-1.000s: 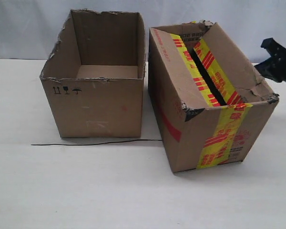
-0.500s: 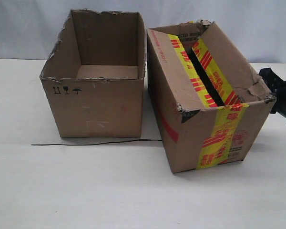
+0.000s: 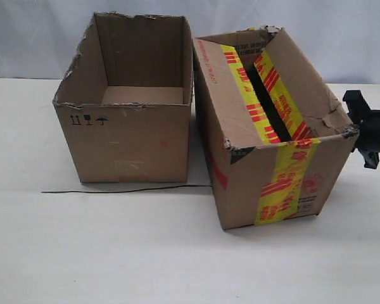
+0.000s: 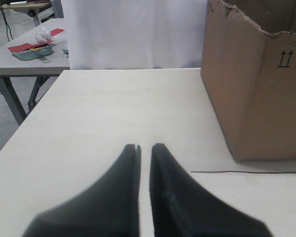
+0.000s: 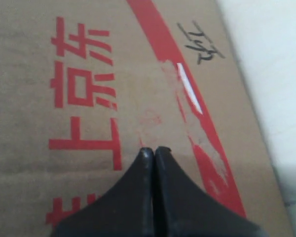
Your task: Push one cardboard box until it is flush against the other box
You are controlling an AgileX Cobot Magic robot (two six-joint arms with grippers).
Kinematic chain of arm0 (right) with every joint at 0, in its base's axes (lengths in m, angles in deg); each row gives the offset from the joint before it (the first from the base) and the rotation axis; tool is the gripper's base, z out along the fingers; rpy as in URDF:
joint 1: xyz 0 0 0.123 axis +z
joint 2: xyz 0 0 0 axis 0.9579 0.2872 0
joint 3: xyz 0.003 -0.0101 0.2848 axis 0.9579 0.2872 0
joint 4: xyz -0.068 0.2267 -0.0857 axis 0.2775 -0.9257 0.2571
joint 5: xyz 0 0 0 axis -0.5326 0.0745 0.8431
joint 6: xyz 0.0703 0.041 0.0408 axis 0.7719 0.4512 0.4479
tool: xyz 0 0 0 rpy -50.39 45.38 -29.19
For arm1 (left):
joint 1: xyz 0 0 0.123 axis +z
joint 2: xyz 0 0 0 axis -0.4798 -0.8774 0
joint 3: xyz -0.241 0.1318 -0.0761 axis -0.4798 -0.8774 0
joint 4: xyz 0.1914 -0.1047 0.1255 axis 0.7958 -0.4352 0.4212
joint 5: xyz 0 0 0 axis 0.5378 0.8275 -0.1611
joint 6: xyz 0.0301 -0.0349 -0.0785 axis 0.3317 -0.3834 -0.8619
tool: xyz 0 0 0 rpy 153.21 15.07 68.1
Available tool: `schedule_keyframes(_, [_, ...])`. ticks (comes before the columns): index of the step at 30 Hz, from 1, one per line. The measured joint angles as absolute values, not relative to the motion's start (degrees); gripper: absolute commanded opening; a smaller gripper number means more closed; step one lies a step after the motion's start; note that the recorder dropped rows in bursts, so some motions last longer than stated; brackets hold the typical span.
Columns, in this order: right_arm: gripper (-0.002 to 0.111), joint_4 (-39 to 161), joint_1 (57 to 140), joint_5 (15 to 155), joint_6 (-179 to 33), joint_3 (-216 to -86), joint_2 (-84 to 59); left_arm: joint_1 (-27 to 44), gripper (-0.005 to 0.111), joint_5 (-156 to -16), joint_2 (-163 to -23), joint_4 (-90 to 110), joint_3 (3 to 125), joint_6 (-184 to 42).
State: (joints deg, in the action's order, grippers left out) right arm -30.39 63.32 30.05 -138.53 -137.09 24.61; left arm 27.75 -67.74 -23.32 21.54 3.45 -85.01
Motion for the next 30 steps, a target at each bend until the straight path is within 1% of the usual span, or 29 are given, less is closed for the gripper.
schedule_keyframes(3, [0.000, -31.75, 64.21, 27.73, -139.82, -137.09, 26.55, 27.75, 0.000, -67.74, -23.32, 21.54, 3.45, -85.01])
schedule_keyframes(9, [0.000, -34.38, 67.64, 27.49, -143.41, -137.09, 29.67, 27.75, 0.000, -67.74, -23.32, 21.54, 3.45, -85.01])
schedule_keyframes(18, [0.000, -35.05, 67.88, 27.60, -144.13, -139.92, 30.30, 27.75, 0.000, -67.74, -23.32, 21.54, 3.45, -85.01])
schedule_keyframes(20, [0.000, -34.37, 67.77, 27.60, -143.71, -140.95, 28.87, 27.75, 0.000, -67.74, -23.32, 21.54, 3.45, -85.01])
schedule_keyframes(23, [0.000, -31.52, 66.63, 28.57, -141.30, -142.66, 22.68, 27.75, 0.000, -67.74, -23.32, 21.54, 3.45, -85.01])
schedule_keyframes(26, [0.000, -20.91, 66.55, 34.84, -135.24, -145.54, 12.88, 27.75, 0.000, -67.74, -23.32, 21.54, 3.45, -85.01])
schedule_keyframes(30, [0.000, -7.51, 67.79, 37.26, -128.13, -149.23, 3.64, 27.75, 0.000, -67.74, -23.32, 21.54, 3.45, -85.01])
